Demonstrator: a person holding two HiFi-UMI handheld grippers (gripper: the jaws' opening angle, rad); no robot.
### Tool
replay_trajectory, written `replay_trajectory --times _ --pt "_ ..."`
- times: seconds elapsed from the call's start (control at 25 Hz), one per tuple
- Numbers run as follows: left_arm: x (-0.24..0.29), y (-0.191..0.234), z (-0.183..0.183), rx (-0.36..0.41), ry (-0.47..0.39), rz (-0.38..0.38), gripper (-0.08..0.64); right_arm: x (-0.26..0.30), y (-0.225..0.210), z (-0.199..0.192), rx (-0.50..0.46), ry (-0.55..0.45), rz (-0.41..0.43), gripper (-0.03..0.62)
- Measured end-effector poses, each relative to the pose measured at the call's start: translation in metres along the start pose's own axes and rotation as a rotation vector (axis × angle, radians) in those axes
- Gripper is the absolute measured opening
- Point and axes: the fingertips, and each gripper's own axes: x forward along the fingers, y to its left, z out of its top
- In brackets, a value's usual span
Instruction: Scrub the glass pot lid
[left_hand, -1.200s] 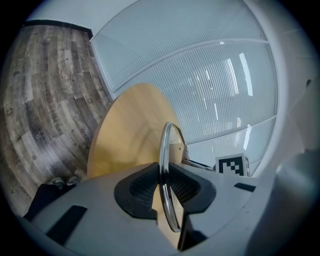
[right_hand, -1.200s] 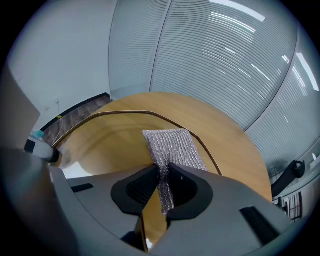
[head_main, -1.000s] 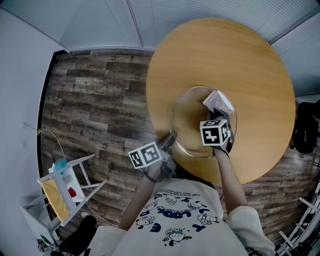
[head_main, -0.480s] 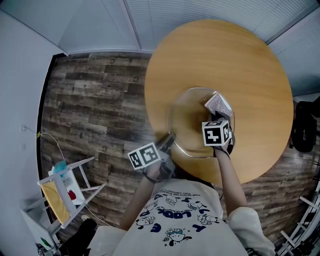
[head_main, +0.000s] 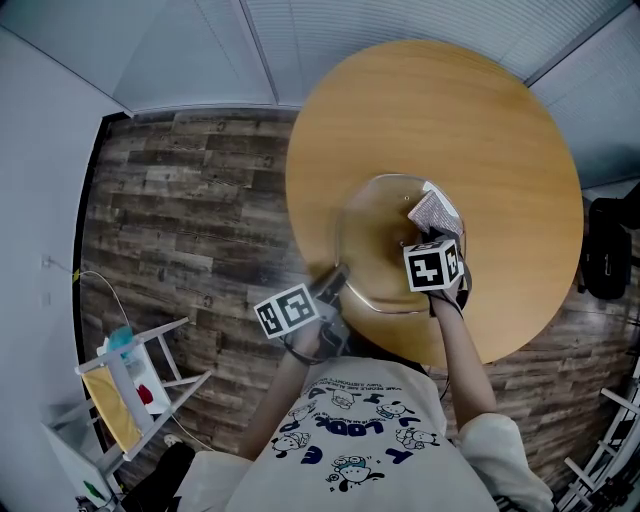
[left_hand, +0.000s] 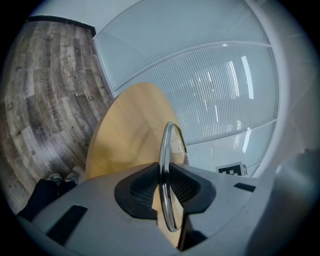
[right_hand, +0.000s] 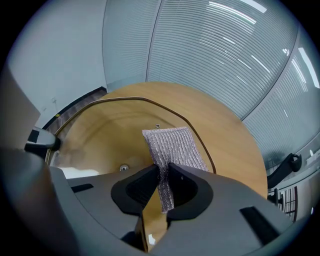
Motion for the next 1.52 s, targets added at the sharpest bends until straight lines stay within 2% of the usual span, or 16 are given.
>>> replay_trajectory --times 1.52 --pt "0.004 0.004 0.004 -0.076 -0.013 0.030 0.074 -0.019 0.022 -0.045 -0.001 0.104 0.064 0.075"
